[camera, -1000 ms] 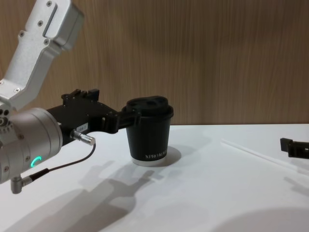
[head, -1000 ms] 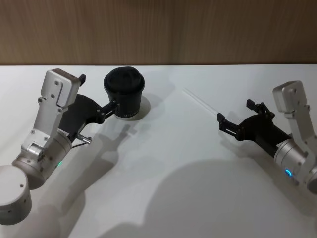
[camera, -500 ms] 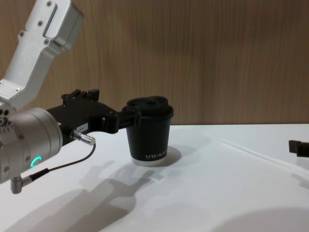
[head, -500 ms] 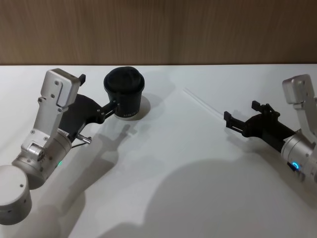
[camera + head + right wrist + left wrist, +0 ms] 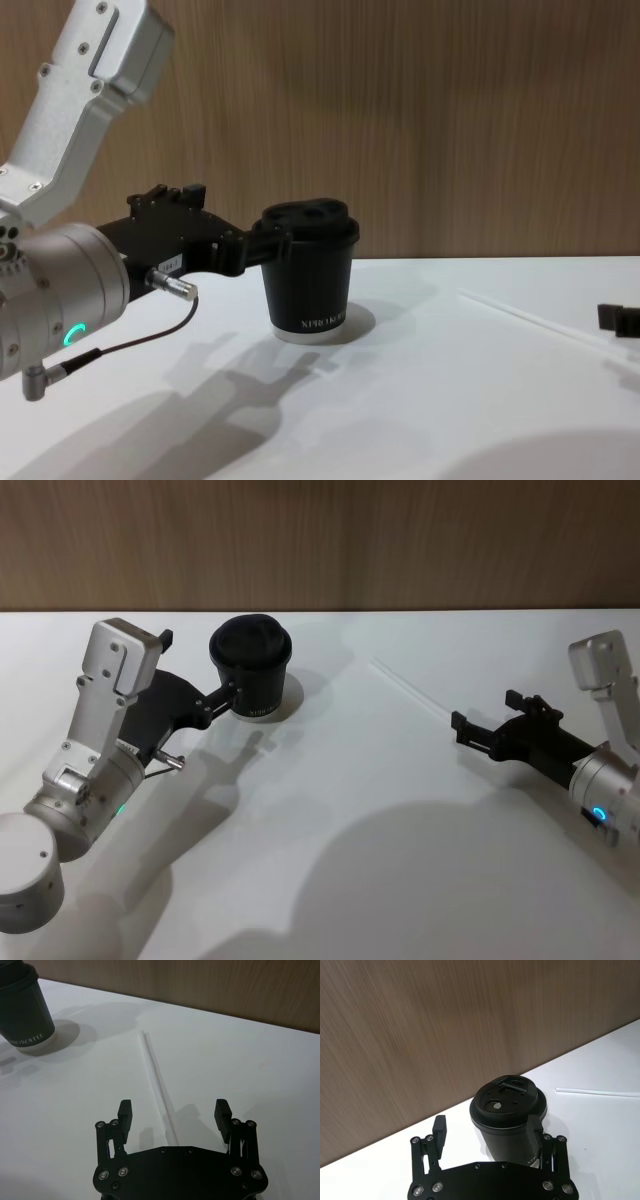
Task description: Pick up the straw with one hand, pass it to the other hand, and insert it into the cup.
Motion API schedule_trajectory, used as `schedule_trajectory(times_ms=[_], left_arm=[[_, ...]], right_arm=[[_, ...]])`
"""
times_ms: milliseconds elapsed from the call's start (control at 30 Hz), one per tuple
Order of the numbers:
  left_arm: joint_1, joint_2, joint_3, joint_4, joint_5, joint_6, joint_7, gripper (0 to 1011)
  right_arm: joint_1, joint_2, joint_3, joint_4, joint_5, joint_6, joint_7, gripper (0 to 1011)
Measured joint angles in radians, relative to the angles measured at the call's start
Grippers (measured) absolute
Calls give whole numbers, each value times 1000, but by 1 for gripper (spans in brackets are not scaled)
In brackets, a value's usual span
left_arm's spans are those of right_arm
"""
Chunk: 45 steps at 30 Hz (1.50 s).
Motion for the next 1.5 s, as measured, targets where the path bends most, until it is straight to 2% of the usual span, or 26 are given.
schedule_trajectory(times_ms=[500,1433,1500], left_arm=[[0,0,0,0,0,0,0,1003],[0,0,0,0,0,0,0,1003],[0,0,0,0,0,0,0,1003]], right_arm=[[24,26,-49,24,-25,16,21,1001],[39,34,-60,52,-5,36,19,1000],[40,35,-62,53,-4,36,20,959]])
